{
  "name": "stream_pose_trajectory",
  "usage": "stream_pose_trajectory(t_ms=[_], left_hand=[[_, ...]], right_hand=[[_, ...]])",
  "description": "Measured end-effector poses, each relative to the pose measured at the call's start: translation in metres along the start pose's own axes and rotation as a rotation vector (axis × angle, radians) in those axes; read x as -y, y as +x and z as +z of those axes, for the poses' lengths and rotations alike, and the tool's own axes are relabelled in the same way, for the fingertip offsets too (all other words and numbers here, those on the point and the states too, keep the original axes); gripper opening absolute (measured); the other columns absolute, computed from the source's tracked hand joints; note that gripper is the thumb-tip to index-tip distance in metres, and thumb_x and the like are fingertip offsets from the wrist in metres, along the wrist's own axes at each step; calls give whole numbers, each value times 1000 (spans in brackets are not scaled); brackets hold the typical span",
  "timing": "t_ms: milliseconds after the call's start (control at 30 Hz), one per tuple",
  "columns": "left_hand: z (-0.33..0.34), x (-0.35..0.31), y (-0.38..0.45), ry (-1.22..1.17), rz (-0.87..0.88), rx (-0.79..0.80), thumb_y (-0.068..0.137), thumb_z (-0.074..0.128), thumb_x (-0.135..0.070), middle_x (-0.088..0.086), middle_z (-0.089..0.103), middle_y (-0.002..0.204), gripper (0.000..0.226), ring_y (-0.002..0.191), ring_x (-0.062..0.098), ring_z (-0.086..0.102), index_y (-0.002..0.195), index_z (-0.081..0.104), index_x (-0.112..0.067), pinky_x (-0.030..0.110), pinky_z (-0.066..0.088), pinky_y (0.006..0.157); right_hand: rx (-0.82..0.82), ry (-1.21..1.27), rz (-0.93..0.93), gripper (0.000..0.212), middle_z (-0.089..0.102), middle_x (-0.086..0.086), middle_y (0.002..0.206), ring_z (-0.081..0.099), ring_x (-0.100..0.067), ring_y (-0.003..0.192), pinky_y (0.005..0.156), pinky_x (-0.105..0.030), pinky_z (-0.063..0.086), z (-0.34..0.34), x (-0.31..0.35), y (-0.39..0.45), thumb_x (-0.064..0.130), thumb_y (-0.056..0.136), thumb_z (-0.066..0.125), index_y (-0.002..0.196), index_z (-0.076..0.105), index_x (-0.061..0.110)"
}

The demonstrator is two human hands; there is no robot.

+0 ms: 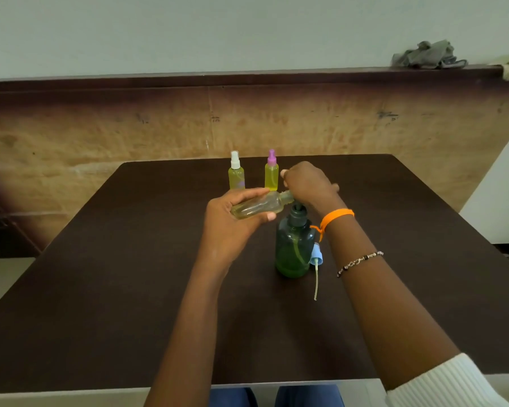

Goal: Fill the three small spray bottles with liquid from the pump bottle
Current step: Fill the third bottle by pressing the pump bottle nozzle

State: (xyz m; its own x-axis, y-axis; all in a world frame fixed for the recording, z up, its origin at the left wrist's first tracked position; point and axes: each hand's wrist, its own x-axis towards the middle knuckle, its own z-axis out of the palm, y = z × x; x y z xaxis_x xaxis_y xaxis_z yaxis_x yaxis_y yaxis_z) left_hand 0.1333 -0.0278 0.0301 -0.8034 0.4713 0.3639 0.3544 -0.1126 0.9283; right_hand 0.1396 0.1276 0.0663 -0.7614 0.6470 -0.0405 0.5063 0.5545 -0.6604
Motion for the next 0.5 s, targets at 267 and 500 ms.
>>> stream_pose_trajectory(t_ms=[267, 500], left_hand=[[3, 4, -5, -13, -26, -20, 67, 77, 6, -11, 68, 91, 41, 80, -7, 65, 102, 70, -12, 7, 46, 68], [2, -2, -3, -14, -22, -8, 67, 76, 8, -16, 68, 85, 41, 78, -7, 65, 102, 70, -13, 6, 47, 66]], right_hand=[[-36, 39, -34, 34, 63, -13, 108, 53, -33, 111, 104, -50, 17, 2, -9, -7, 30, 99, 35, 93, 63, 12], [-105, -67, -47, 36, 63, -12, 107, 54, -31, 100, 103, -49, 19, -2, -1, -5, 32, 99, 35, 96, 63, 9]])
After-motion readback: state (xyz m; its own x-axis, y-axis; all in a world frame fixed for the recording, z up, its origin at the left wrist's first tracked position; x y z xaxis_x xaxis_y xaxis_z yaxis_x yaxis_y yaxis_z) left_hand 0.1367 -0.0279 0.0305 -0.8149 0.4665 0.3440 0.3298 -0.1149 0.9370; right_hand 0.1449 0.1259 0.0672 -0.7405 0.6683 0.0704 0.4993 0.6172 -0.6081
